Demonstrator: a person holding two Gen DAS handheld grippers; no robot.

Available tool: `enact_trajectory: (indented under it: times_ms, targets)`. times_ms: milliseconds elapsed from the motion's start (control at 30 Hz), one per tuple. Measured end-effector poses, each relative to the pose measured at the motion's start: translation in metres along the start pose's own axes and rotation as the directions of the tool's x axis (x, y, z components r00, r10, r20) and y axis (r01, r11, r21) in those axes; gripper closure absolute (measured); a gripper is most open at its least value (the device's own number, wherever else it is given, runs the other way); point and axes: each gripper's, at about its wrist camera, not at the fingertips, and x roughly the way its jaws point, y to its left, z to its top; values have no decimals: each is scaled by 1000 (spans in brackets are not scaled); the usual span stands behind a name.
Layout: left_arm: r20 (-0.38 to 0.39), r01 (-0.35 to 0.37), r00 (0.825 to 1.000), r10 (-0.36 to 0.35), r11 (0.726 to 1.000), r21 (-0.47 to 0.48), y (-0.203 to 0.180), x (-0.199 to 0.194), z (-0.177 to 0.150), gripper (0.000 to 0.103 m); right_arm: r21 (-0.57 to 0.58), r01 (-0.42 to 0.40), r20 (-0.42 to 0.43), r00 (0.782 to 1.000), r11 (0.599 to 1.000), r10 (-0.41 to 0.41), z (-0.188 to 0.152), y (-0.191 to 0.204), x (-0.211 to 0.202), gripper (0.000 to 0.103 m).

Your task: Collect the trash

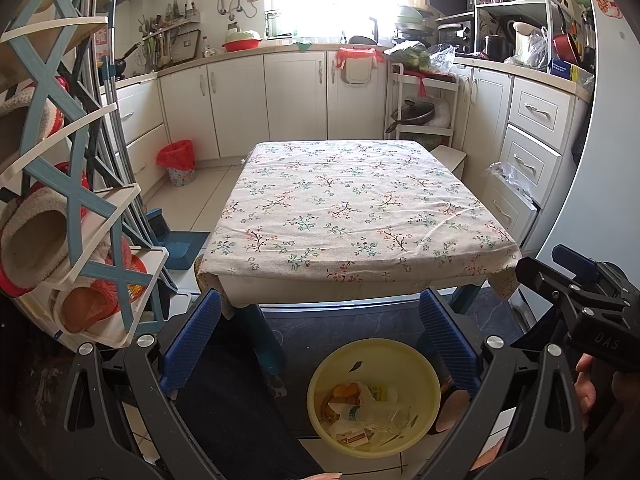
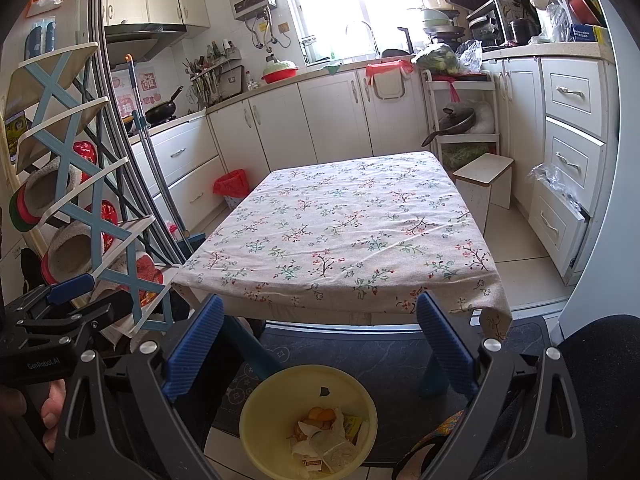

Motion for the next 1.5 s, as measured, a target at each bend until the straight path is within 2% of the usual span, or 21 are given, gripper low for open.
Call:
enact_trajectory:
  times_ms: [733,1067,1167,1333,1433,1500]
  targets:
    - [-6,0,1000,0,1000,9,2,0,2,8,0,0,-1,1000,1000,0,0,0,0,9]
    - [-42,12,999,-12,1000,-4,4,8,-1,8,-1,-1,-3,1000,1000,1,-1,1,1,9]
    - [-5,33,999,-33,999,-6,5,5,-4,8,-3,-2,-6,1000,1000,2,-2,2,1,9]
    - [52,2,999,-6,998,61,-4,-1,-6,8,-4,-3,-10,1000,1000,3,-2,2,3,9]
    - [48,-15,999,11,997,73,-7,1,-6,8,-9,-4,-17,1000,1000,4,-3,1,6,9]
    - [13,-4,1000,3,998,57,-3,7,-5,8,-10,-5,-22,1000,1000,5,-3,2,7,9]
